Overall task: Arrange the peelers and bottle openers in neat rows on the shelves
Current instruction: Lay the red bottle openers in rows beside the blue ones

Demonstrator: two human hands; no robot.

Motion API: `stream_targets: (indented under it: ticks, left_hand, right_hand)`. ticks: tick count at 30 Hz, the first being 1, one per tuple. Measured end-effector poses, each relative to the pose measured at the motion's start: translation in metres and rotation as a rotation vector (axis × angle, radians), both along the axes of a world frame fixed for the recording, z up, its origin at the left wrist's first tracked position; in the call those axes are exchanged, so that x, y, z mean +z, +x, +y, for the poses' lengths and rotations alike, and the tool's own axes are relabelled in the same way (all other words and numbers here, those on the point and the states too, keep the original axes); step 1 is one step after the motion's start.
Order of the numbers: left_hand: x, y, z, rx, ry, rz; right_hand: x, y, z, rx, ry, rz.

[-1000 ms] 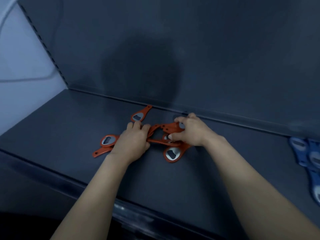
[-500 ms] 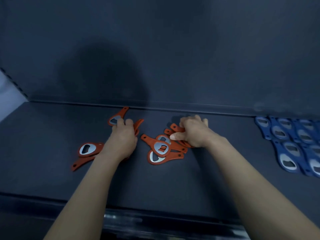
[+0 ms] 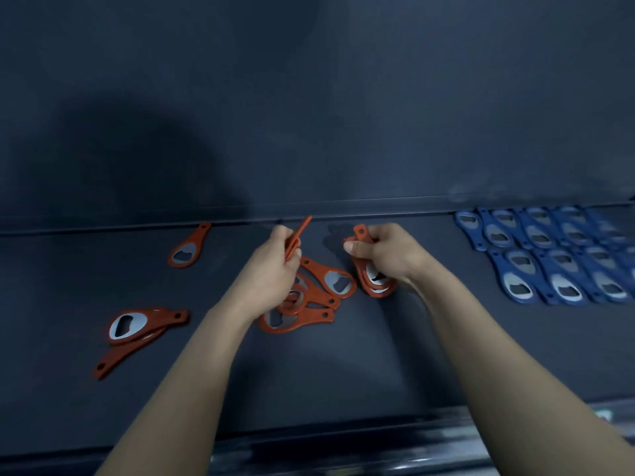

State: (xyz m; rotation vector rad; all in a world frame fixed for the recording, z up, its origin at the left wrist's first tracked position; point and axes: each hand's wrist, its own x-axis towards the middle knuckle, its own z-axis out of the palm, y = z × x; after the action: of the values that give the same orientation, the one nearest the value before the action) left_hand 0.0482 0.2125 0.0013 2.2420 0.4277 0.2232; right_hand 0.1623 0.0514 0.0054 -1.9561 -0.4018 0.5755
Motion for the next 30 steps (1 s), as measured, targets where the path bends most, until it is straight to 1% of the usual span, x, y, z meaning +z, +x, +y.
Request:
stream_targets:
  ticks: [3, 6, 9, 13, 16, 19, 21, 24, 25, 27, 30]
  left_hand:
    - [-0.002, 0.016, -0.016, -0.067, -0.158, -0.036]
    - [-0.001, 0.032, -0.036, -0.137, -0.34, -0.009]
    - [0.004, 0.047, -0.059, -0.205, -0.517, 0.02]
    - [0.011, 0.065, -0.085, -0.25, -0.632, 0.037]
    - [0.013, 0.078, -0.101, -0.227, -0.65, 0.06]
    - [0.013, 0.089, -0.112, -0.188, -0.634, 0.077]
    - [0.013, 0.094, -0.117, -0.157, -0.62, 0.089]
    - [0.011, 0.1, -0.119, -0.097, -0.61, 0.094]
    - [0.01, 0.102, -0.12, -0.078, -0.609, 0.092]
    - [0.008, 0.104, -0.121, -0.045, -0.619, 0.086]
    - [0.004, 0.106, -0.122, -0.002, -0.642, 0.08]
  right_hand:
    - [0.009, 0.005, -0.016, -0.099, 0.137, 0.173]
    - [0.016, 0.011, -0.033, -0.168, 0.225, 0.287]
    - [0.022, 0.019, -0.051, -0.192, 0.279, 0.321]
    - [0.028, 0.028, -0.07, -0.184, 0.352, 0.318]
    - [0.031, 0.035, -0.081, -0.153, 0.391, 0.323]
    - [0.029, 0.042, -0.09, -0.169, 0.352, 0.269]
    - [0.025, 0.05, -0.097, -0.226, 0.316, 0.216]
    - [0.022, 0.063, -0.112, -0.367, 0.194, 0.094]
    - [0.022, 0.067, -0.118, -0.411, 0.184, 0.071]
    - [0.023, 0.074, -0.128, -0.47, 0.215, 0.047]
    - [0.024, 0.081, -0.137, -0.571, 0.317, 0.025]
